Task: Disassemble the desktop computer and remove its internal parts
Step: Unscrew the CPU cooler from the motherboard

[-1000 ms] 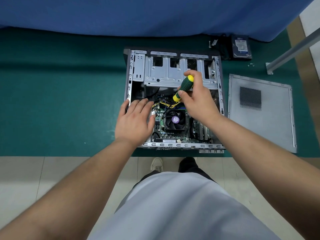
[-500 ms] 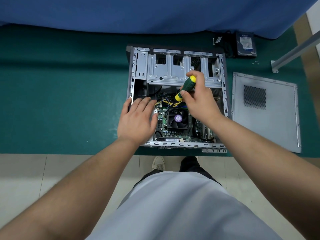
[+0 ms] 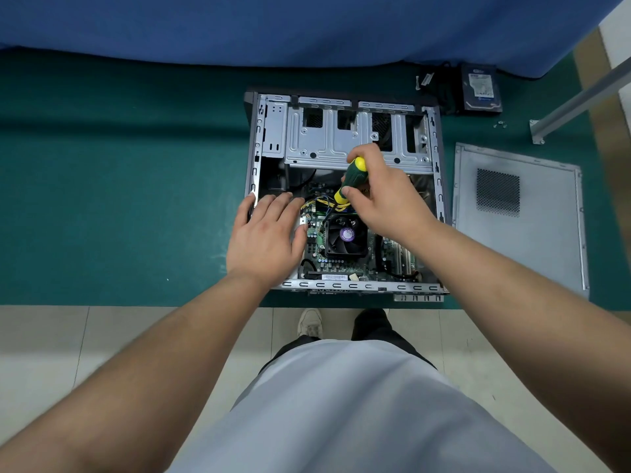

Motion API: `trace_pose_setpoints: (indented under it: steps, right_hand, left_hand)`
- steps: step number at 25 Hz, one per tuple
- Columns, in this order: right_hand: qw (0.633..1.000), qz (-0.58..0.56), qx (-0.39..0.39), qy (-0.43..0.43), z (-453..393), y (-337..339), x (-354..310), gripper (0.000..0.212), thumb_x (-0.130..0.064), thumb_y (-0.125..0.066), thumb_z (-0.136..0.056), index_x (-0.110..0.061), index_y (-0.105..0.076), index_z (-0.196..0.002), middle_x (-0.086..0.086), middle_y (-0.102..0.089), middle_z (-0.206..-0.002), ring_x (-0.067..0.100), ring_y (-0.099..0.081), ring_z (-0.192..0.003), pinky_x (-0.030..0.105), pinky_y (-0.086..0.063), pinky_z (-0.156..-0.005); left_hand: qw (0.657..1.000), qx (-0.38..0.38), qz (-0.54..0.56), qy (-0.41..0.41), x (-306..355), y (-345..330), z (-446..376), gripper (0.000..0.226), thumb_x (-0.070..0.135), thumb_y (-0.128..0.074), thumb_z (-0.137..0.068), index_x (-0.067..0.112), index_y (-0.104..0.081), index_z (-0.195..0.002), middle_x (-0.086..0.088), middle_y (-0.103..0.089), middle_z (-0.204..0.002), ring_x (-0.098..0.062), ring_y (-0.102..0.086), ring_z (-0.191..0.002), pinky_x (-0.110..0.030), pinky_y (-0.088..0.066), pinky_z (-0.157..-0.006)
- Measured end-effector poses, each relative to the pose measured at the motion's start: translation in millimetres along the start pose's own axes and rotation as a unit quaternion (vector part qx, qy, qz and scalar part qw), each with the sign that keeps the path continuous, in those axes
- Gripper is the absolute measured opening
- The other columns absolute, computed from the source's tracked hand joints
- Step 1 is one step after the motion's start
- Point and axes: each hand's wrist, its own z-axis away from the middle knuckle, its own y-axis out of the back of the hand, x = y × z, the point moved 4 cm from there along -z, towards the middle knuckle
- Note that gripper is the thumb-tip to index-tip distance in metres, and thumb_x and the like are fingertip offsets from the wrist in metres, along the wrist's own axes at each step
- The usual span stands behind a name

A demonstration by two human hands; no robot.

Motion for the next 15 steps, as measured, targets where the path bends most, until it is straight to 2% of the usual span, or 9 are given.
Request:
trace_pose_setpoints:
  steps: [4,5,8,10,12,13,15]
  right_hand:
    - [0.988,0.142,-0.045,0.049,-10.6,5.8,-19.7,0.033,-0.043,-0.059,-0.094,-0.022,-0.046,-0.116,-0.003,-0.055,-0.065,0.027,-0.056,-0.061,0.038,-0.053,-0.058]
    - [0.977,0.203,-0.041,0.057,-13.9,6.8,-24.2,0.035,-0.053,-0.054,-0.095,-0.022,-0.047,-0.111,-0.002,-0.051,-0.062,0.029,-0.054,-0.06,0.036,-0.05,-0.055]
    - [0.935,0.349,-0.011,0.055,-20.1,10.5,-37.4,0.053,-0.075,-0.031,-0.096,-0.024,-0.045,-0.092,-0.004,-0.033,-0.056,0.027,-0.042,-0.056,0.028,-0.025,-0.049]
    - [0.921,0.388,-0.001,0.03,-21.6,10.7,-43.9,0.057,-0.076,-0.026,-0.097,-0.024,-0.048,-0.088,-0.003,-0.034,-0.058,0.027,-0.039,-0.056,0.027,-0.016,-0.049]
    - [0.917,0.399,-0.006,0.009,-25.2,11.3,-44.6,0.056,-0.072,-0.028,-0.099,-0.021,-0.051,-0.091,0.002,-0.041,-0.064,0.028,-0.04,-0.059,0.028,-0.016,-0.049]
    - [0.917,0.399,-0.02,0.016,-28.6,11.5,-43.3,0.053,-0.066,-0.032,-0.102,-0.018,-0.052,-0.097,0.005,-0.049,-0.069,0.028,-0.041,-0.062,0.029,-0.019,-0.048]
    - [0.918,0.376,-0.089,0.09,-34.9,11.9,-41.9,0.04,-0.053,-0.038,-0.103,-0.015,-0.05,-0.11,0.009,-0.064,-0.088,0.03,-0.047,-0.071,0.034,-0.034,-0.053]
  left_hand:
    - [1.0,0.004,0.0,0.0,0.0,0.3,-0.2,0.05,0.047,-0.036,-0.104,0.028,-0.049,-0.148,0.006,-0.053,-0.15,-0.016,-0.044,-0.14,-0.046,-0.017,-0.125]
    - [1.0,0.005,0.0,-0.001,0.1,0.2,-0.1,0.05,0.047,-0.036,-0.104,0.028,-0.05,-0.148,0.006,-0.053,-0.15,-0.017,-0.044,-0.14,-0.046,-0.018,-0.125]
    - [1.0,0.007,0.001,-0.003,0.7,0.6,0.0,0.05,0.048,-0.035,-0.104,0.027,-0.05,-0.147,0.005,-0.054,-0.149,-0.017,-0.044,-0.139,-0.046,-0.018,-0.125]
    - [1.0,0.01,0.001,-0.002,0.4,1.0,-0.1,0.05,0.047,-0.035,-0.104,0.027,-0.05,-0.147,0.005,-0.054,-0.148,-0.017,-0.045,-0.139,-0.046,-0.019,-0.124]
    - [1.0,0.009,0.003,-0.003,0.7,1.1,0.1,0.05,0.047,-0.035,-0.104,0.027,-0.051,-0.147,0.005,-0.054,-0.148,-0.018,-0.045,-0.138,-0.046,-0.019,-0.124]
    - [1.0,0.009,0.004,-0.003,0.7,1.1,0.2,0.05,0.047,-0.035,-0.104,0.027,-0.051,-0.147,0.004,-0.055,-0.148,-0.018,-0.045,-0.138,-0.047,-0.019,-0.124]
    - [1.0,0.007,0.002,-0.003,0.3,1.7,-0.3,0.051,0.047,-0.035,-0.103,0.026,-0.051,-0.147,0.004,-0.055,-0.148,-0.019,-0.046,-0.138,-0.047,-0.02,-0.124]
